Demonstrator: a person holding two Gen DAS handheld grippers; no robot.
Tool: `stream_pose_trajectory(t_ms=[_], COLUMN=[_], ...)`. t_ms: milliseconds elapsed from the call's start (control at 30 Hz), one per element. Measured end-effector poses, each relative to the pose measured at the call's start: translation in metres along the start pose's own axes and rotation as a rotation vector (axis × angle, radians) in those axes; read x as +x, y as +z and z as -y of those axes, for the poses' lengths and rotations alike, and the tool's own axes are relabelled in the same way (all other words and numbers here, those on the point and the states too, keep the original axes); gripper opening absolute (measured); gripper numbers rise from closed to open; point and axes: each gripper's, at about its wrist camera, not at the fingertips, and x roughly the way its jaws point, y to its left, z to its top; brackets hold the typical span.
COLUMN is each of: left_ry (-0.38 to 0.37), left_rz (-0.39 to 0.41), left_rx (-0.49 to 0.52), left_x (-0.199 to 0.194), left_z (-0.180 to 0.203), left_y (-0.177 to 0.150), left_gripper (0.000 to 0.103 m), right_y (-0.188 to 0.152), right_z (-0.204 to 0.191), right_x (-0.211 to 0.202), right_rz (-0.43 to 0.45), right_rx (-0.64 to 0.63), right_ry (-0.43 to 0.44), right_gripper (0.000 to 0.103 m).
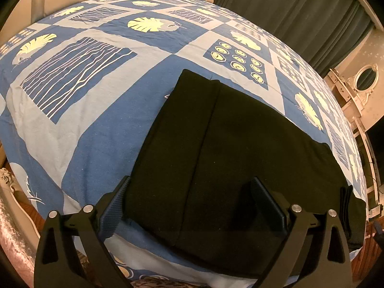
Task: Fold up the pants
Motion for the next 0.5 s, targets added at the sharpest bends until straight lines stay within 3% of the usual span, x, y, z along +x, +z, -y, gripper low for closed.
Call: stream_pose_trajectory(t_ms=[100, 167, 233, 333, 367, 433, 500], left_ry=[0.000, 0.001, 0.000, -0.001, -0.001, -0.001, 0.001], left_rz=[0.000, 0.000, 0.000, 0.001, 0.001, 0.001, 0.000], left_rx=[0.000, 0.001, 0.000, -0.001, 0.000, 0.000, 0.001], left_x=[0.000, 0.000, 0.000, 0.001, 0.001, 0.000, 0.001], left_z=[0.000, 0.000, 0.000, 0.001, 0.000, 0.000, 0.001], left_y=[0.000, 0.000, 0.000, 0.000, 0.000, 0.000, 0.000], left_gripper=[0.096, 0.097, 0.097, 0.097, 0.097, 0.097, 0.097], right_y=[0.003, -0.004, -0.017, -0.033, -0.036, -0.039, -0.039], right_z=[0.062, 0.108, 0.144, 0.173, 0.177, 0.177, 0.174], right_x=[-0.054, -0.074, -0.075, -0.062, -0.055, -0.042, -0.034], right_rz=[0.110, 0.139, 0.119, 0.080, 0.059, 0.011, -0.025], right_rx=[0.115, 0.210, 0.292, 0.377, 0.377, 0.343, 0.281], right_ry=[-0.093, -0.134, -0.124, -0.033, -0.003, -0.001, -0.068], right_gripper=[0.074, 0.074, 0.074, 0.071, 0.066, 0.032, 0.026])
